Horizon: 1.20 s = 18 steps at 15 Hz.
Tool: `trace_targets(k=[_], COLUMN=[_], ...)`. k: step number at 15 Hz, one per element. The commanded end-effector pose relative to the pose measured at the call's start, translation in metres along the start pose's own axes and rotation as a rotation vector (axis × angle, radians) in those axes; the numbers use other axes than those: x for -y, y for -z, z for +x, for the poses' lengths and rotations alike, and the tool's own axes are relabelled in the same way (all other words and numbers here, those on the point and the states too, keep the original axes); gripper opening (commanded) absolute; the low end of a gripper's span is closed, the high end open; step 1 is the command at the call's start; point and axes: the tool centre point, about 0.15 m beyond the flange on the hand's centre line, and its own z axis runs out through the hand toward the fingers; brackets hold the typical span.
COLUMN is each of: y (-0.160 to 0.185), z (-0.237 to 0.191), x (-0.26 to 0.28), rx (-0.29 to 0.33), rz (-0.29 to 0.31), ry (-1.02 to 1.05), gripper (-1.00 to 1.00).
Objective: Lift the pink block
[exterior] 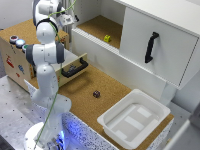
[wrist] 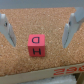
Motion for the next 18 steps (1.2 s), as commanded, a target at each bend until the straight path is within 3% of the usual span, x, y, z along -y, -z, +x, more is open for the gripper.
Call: trace_targets(k=[1, 9, 13, 14, 18], y=[-0.03, -0.034, -0.029, -0.03, -0.034], z=[0.025, 0.034, 0.031, 0.028, 0.017], x=[-0.033, -0.025, -0.013, -0.009, 0.003], rx=[0.132, 0.127, 0.129, 0.137, 0.182], rz=[0.07, 0.076, 0.044, 0.051, 0.064], ry=[0.023, 0.025, 0.056, 0.076, 0.151], gripper=[1.0, 1.0, 1.0, -1.0, -1.0])
